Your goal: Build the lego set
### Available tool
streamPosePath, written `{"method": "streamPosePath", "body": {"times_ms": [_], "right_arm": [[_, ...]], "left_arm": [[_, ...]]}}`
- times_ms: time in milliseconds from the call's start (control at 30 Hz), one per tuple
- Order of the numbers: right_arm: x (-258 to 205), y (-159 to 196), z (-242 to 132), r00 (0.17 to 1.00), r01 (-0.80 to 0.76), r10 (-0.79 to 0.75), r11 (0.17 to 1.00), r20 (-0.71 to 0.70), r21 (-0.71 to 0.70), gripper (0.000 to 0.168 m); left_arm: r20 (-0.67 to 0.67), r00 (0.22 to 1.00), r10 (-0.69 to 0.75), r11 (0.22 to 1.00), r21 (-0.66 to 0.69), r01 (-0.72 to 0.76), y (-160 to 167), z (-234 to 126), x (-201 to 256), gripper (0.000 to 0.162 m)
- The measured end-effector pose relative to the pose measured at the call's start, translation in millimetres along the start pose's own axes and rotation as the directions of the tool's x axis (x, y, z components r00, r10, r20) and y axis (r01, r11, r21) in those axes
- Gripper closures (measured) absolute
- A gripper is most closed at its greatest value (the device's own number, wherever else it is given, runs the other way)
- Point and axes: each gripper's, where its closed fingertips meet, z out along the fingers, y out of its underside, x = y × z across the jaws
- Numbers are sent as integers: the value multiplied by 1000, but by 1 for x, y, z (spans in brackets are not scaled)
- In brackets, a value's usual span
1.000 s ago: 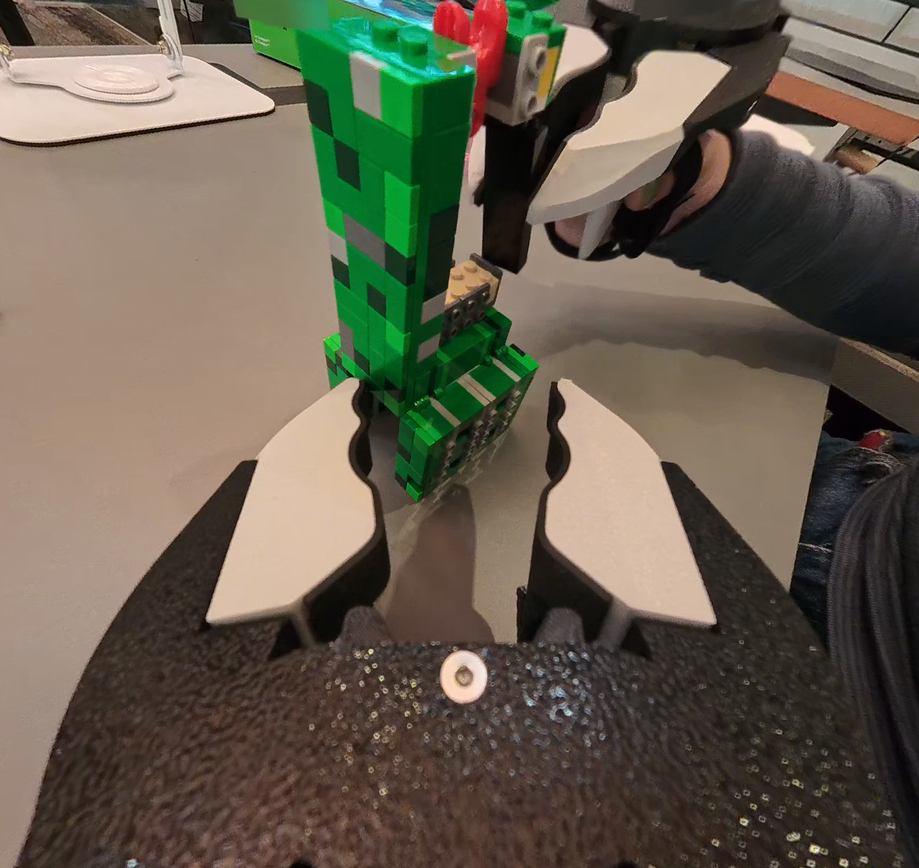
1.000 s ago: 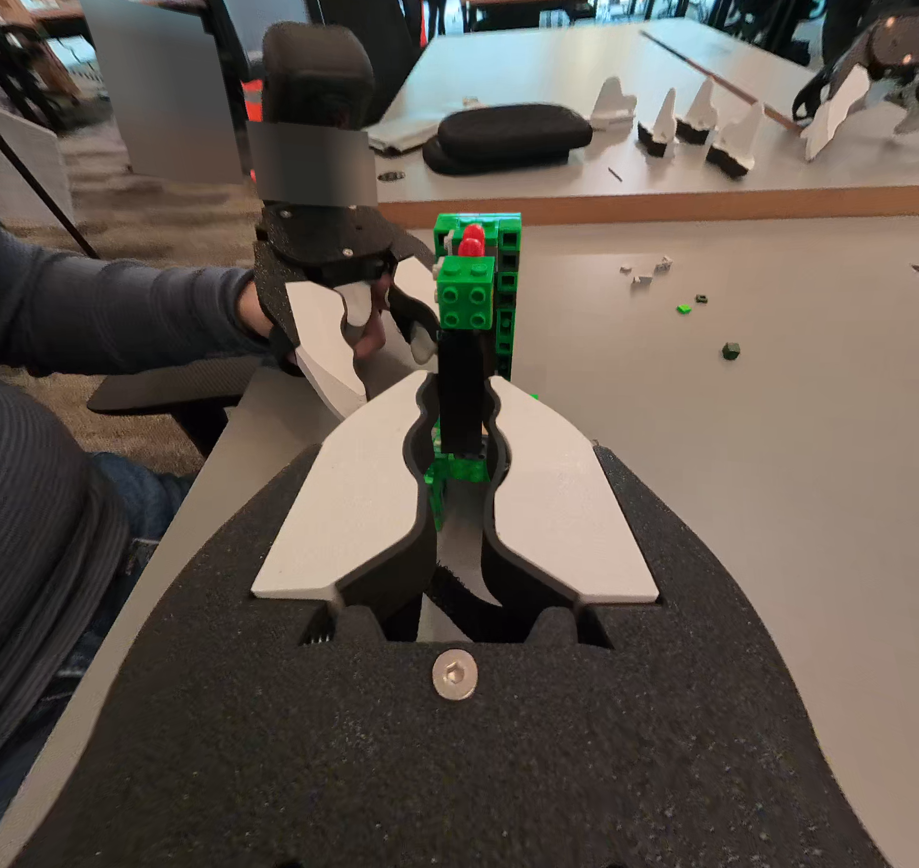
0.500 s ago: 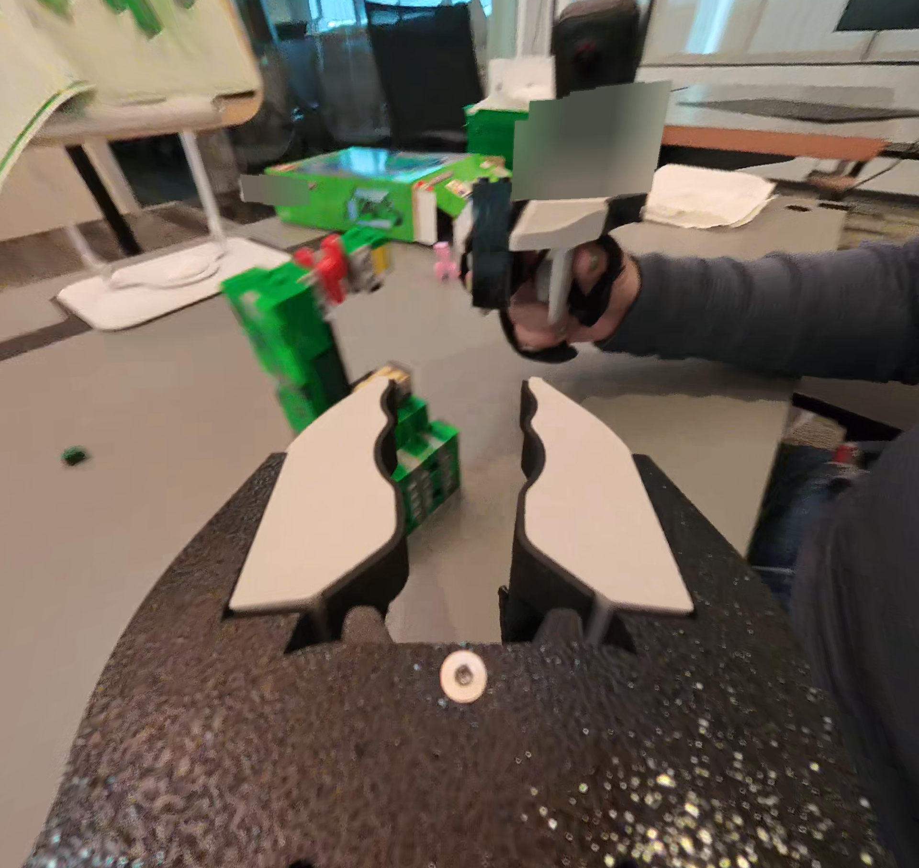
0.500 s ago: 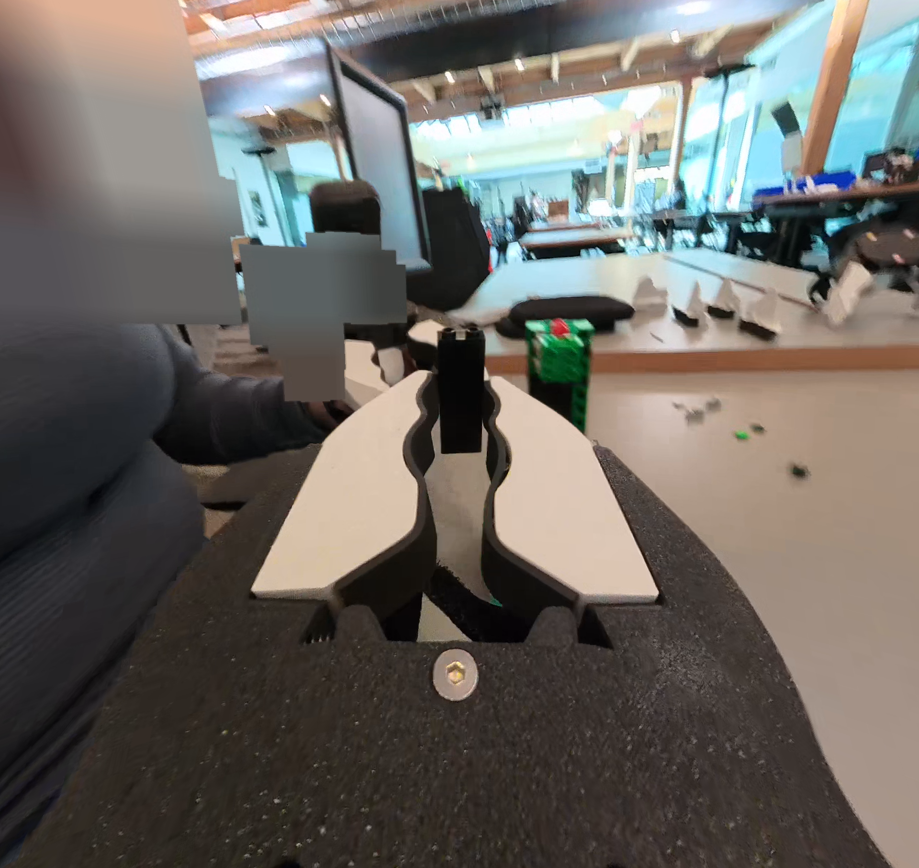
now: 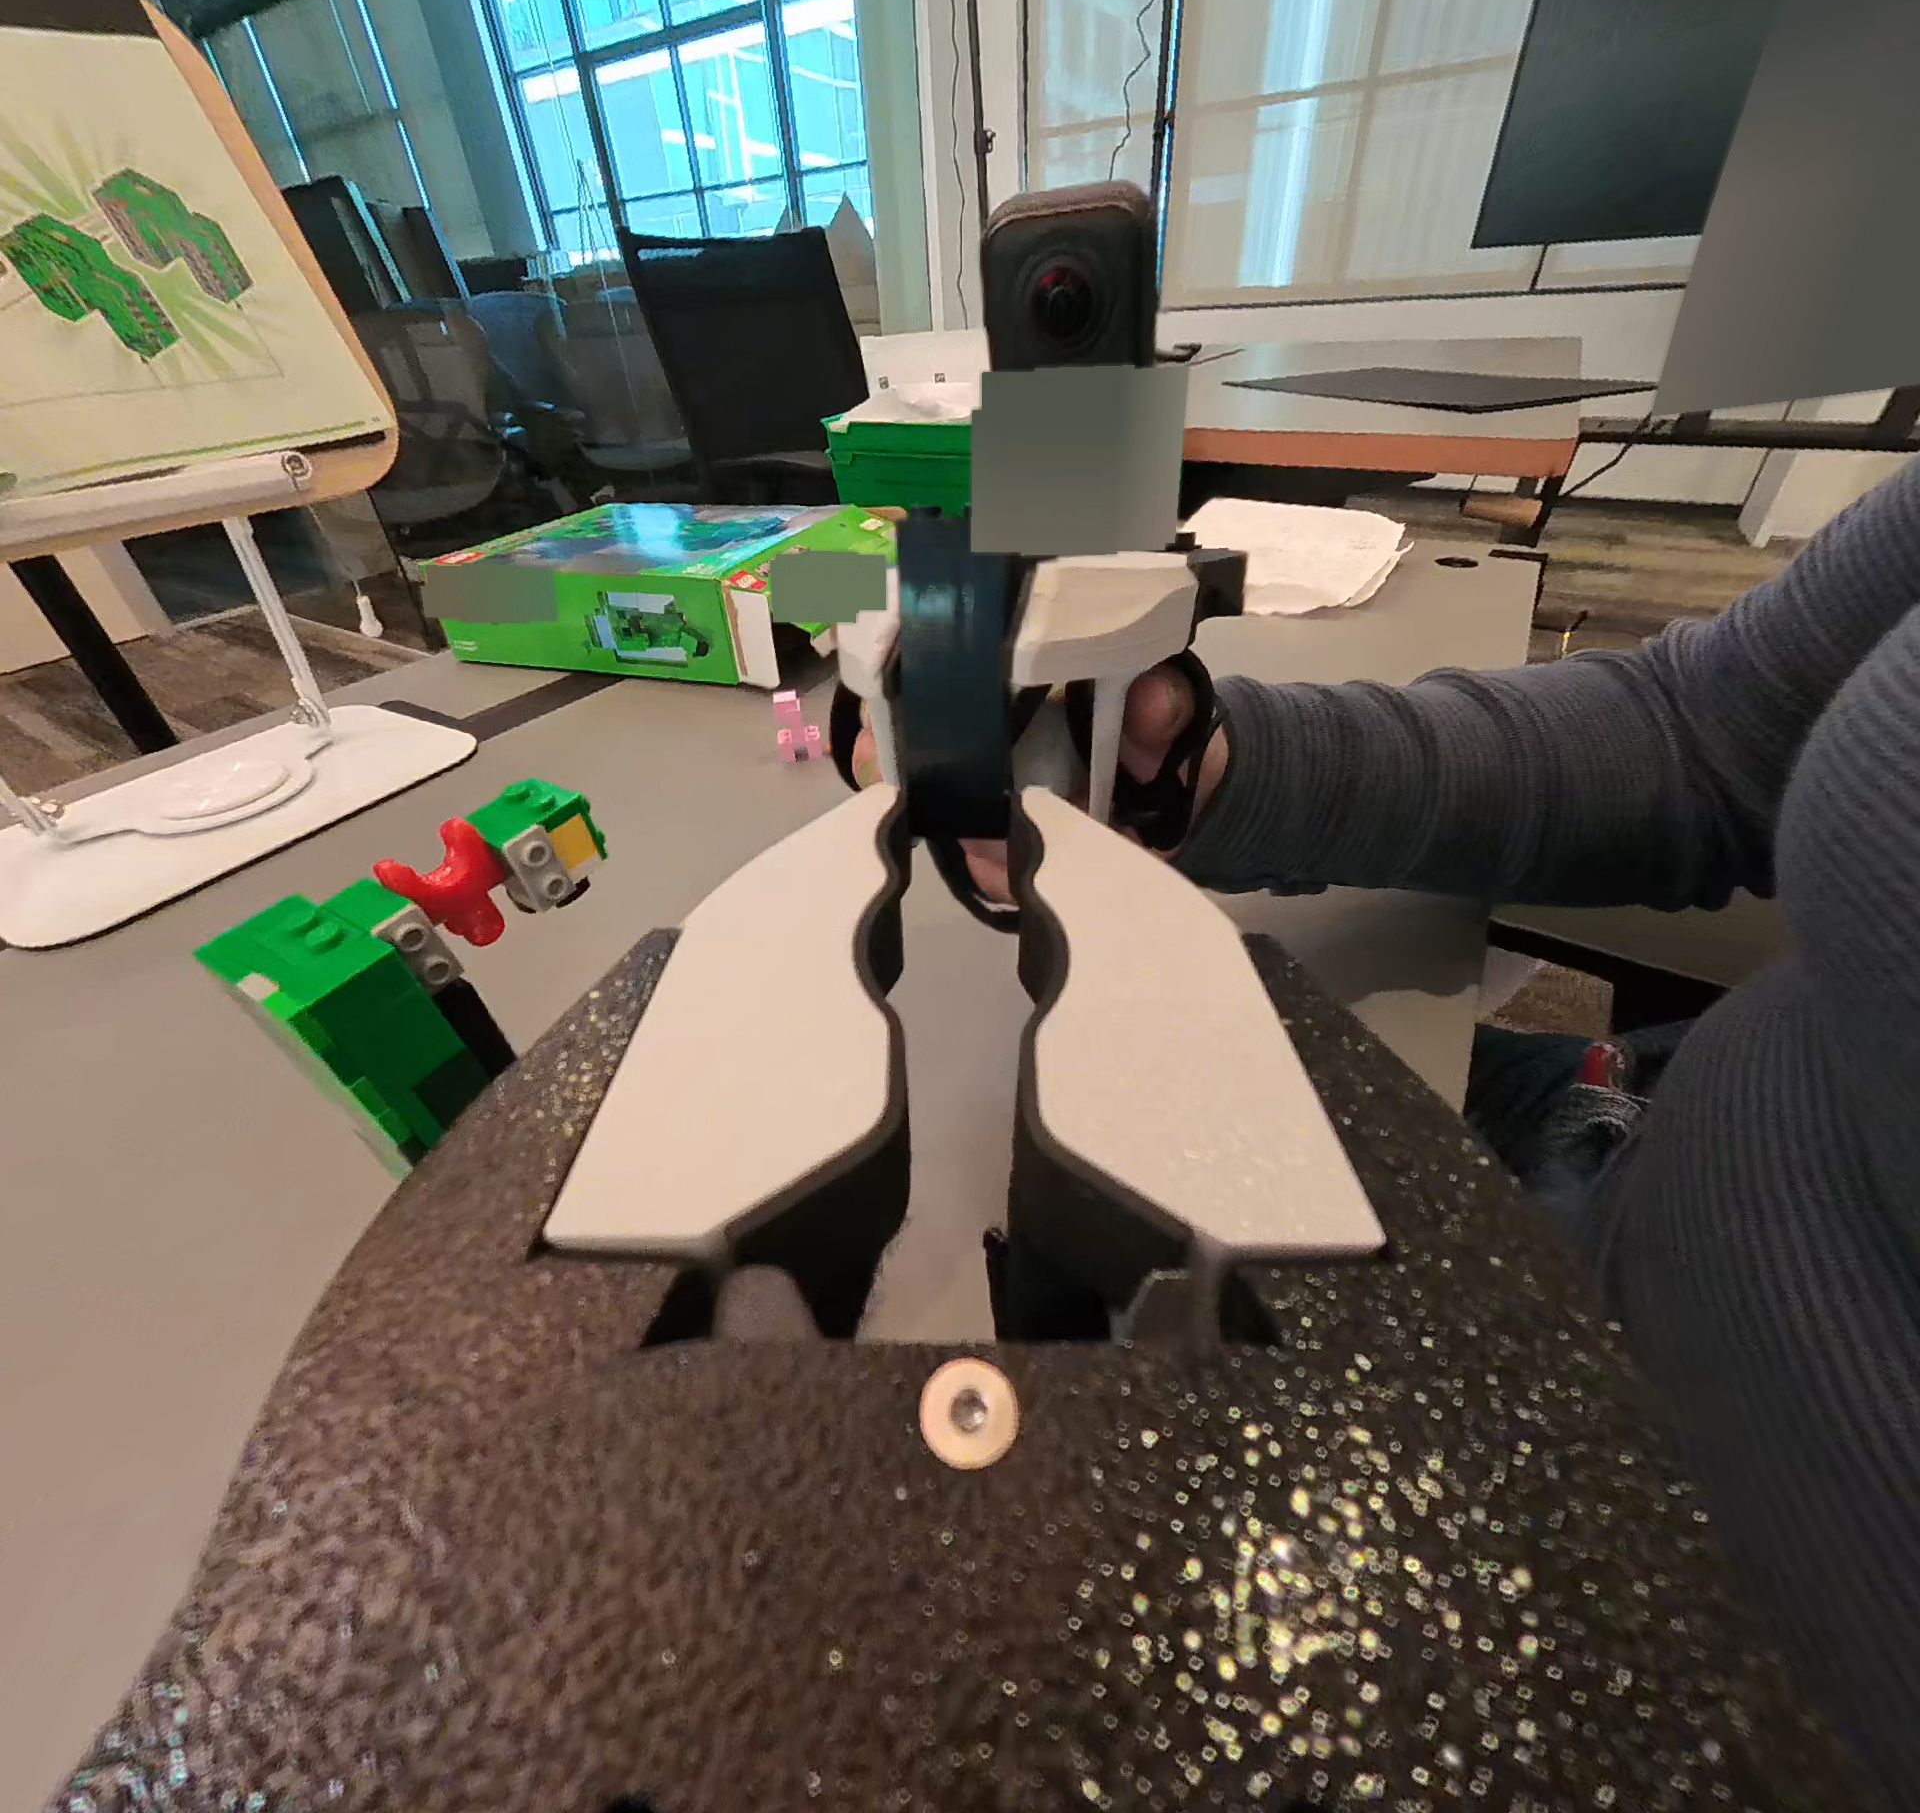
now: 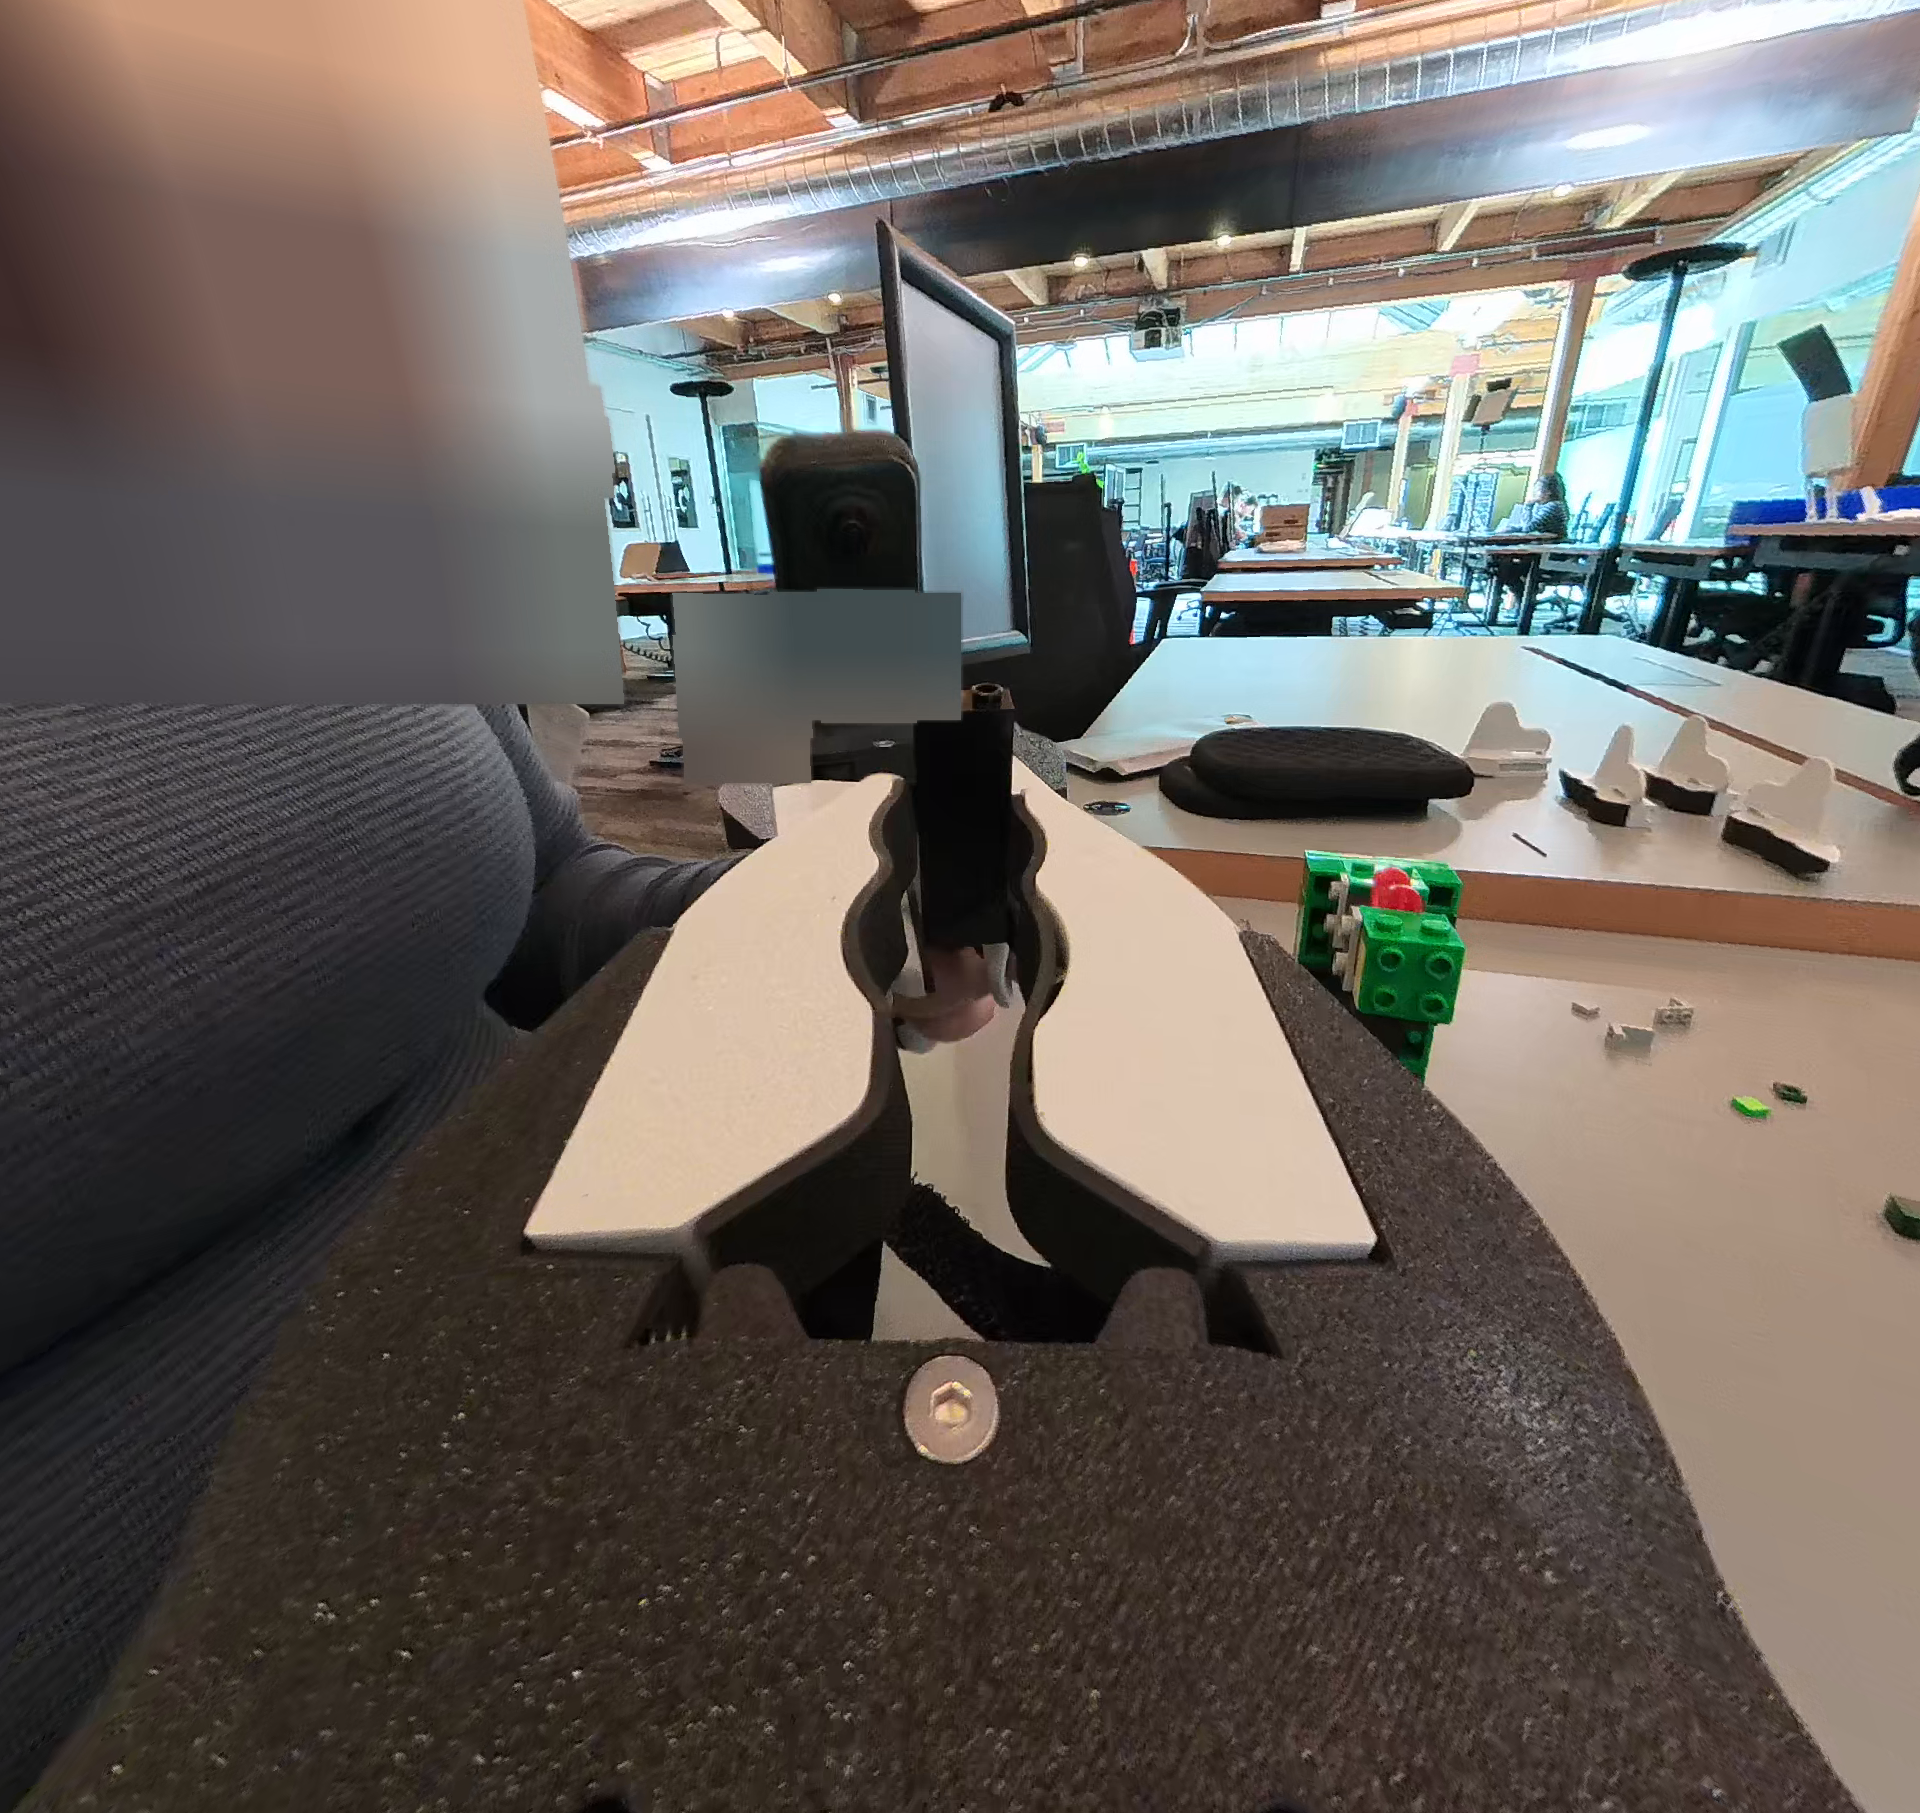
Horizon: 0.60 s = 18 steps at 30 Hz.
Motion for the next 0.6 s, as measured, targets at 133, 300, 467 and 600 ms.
{"method": "streamPosePath", "body": {"times_ms": [133, 300, 467, 600], "right_arm": [[2, 5, 0, 999, -44, 44, 998, -2, -40, 144], [1, 5, 0, 998, -65, 66, 997, 12, -42, 149], [2, 8, -1, 999, -51, 52, 995, 12, -89, 152], [6, 18, -4, 1000, -9, 8, 993, -13, -121, 152]], "left_arm": [[-26, 999, -38, 996, 77, 40, -7, -2, 1, 146], [-42, 997, -57, 994, 92, 61, -8, -3, -2, 146], [-57, 997, -52, 996, 67, 56, -5, 0, -1, 146], [-72, 993, -94, 995, 17, 95, 4, 1, -2, 145]]}}
